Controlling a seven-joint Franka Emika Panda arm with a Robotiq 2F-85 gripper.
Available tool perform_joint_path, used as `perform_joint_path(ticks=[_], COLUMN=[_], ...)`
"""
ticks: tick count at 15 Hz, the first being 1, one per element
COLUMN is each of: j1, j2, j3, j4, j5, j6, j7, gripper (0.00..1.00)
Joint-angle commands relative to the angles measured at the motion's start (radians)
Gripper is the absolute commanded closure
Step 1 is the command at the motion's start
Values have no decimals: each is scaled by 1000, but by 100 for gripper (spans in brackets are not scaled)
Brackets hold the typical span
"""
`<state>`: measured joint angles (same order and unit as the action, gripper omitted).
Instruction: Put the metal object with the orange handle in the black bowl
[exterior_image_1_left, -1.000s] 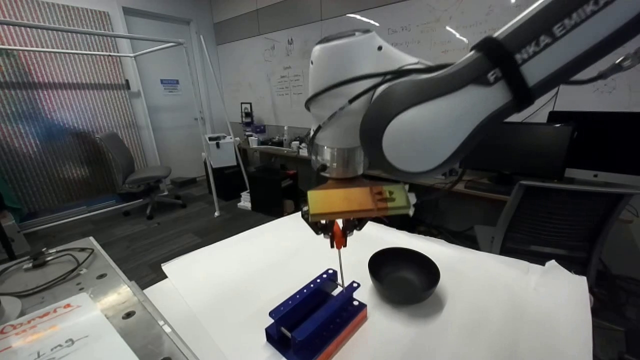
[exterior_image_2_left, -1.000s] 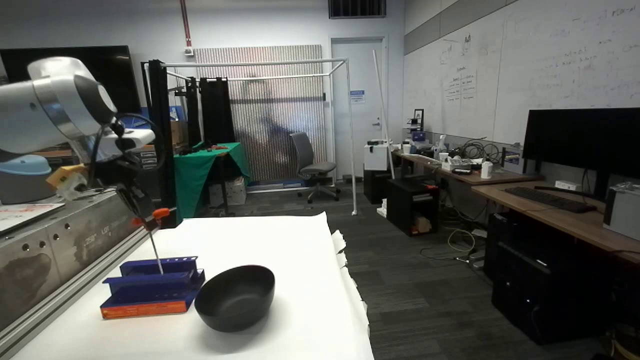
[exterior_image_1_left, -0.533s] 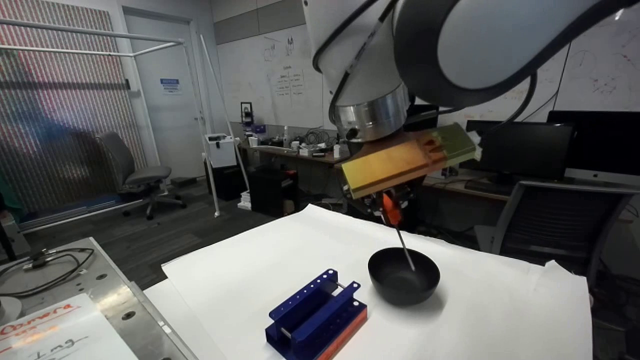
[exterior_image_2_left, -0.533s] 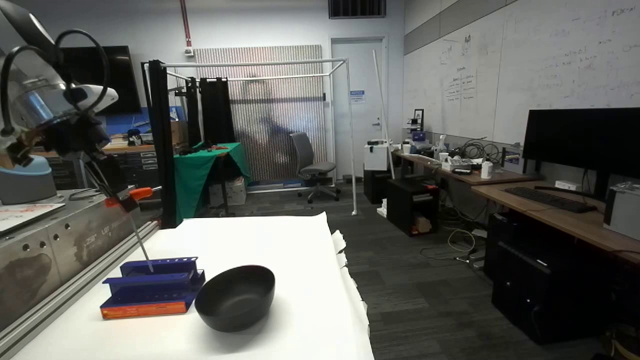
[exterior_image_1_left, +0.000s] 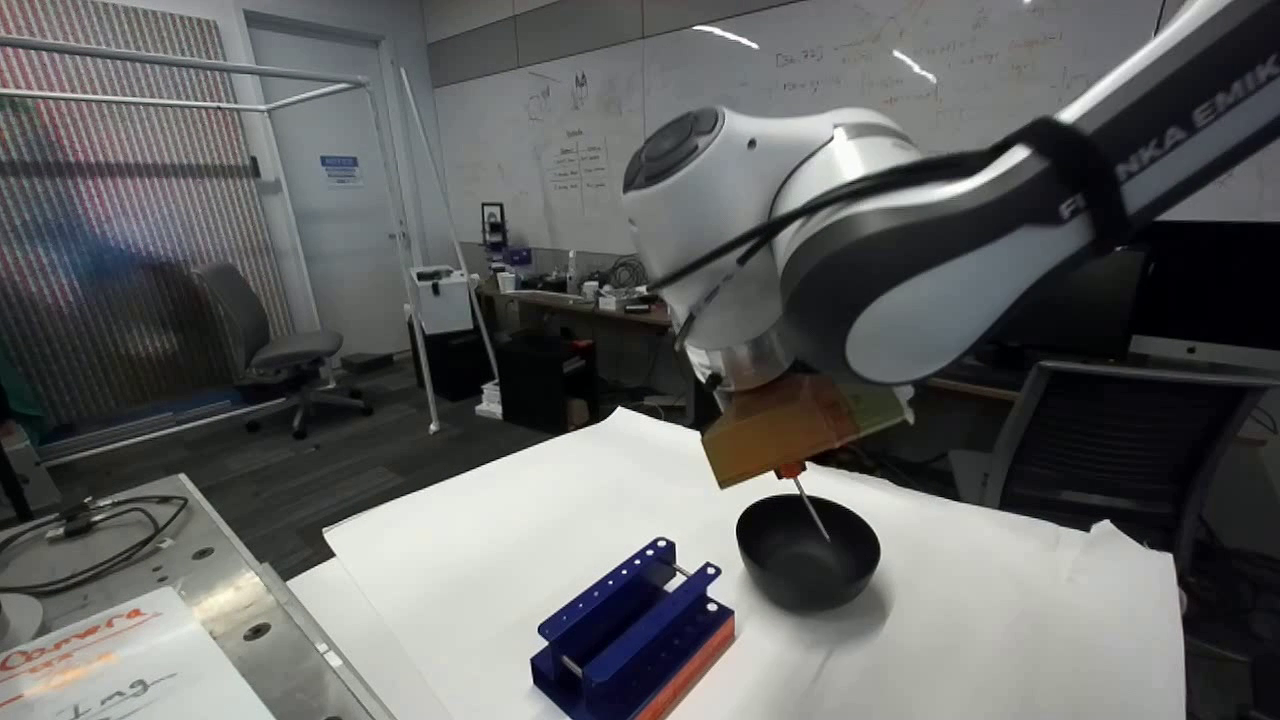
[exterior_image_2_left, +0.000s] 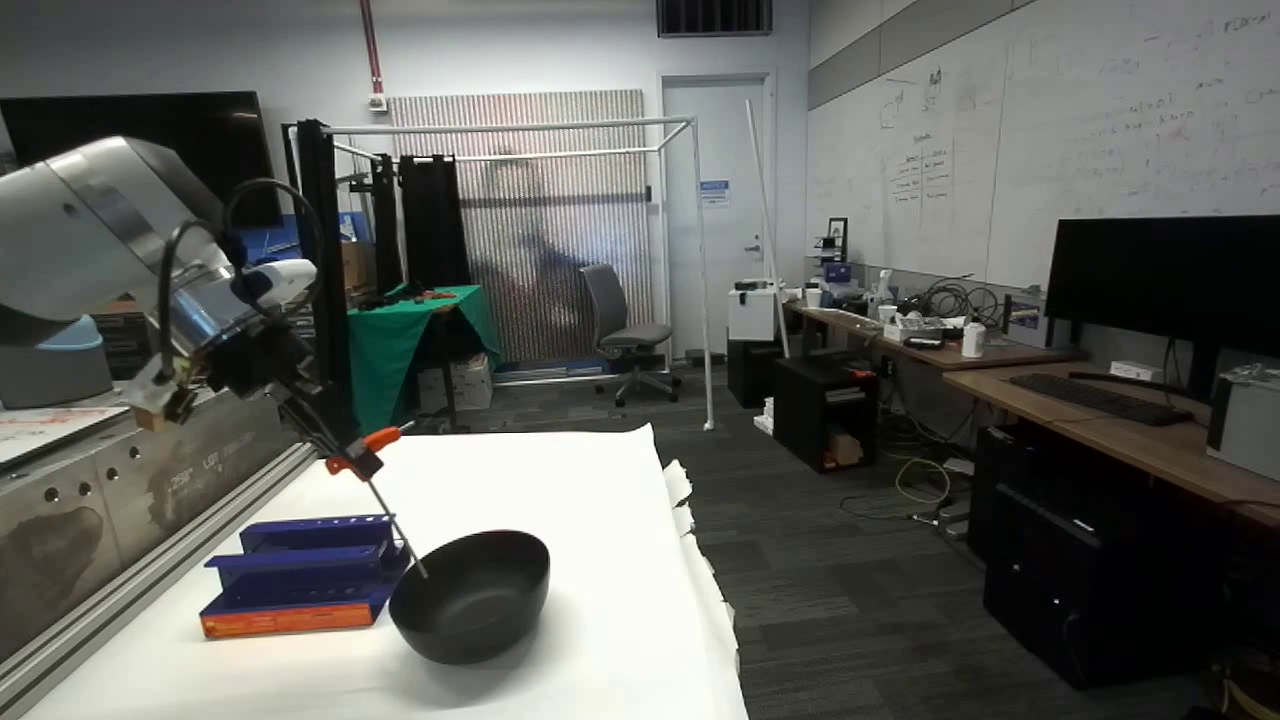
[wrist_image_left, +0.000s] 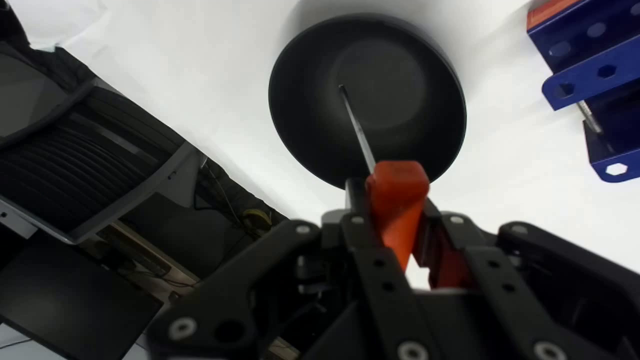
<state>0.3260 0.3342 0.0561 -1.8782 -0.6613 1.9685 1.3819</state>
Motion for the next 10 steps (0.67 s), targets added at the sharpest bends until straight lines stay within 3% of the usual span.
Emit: perform_joint_path(ticks=[1, 6, 8, 10], j1=[-31, -76, -86, -93], j2=[52, 115, 138, 152], j3=[-19, -48, -55, -57], j4=[21, 33, 42, 45], j5=[-50, -40, -32, -19], j6=[61, 129, 148, 161], j7=[69, 76, 69, 63], gripper=[86, 85, 53, 39])
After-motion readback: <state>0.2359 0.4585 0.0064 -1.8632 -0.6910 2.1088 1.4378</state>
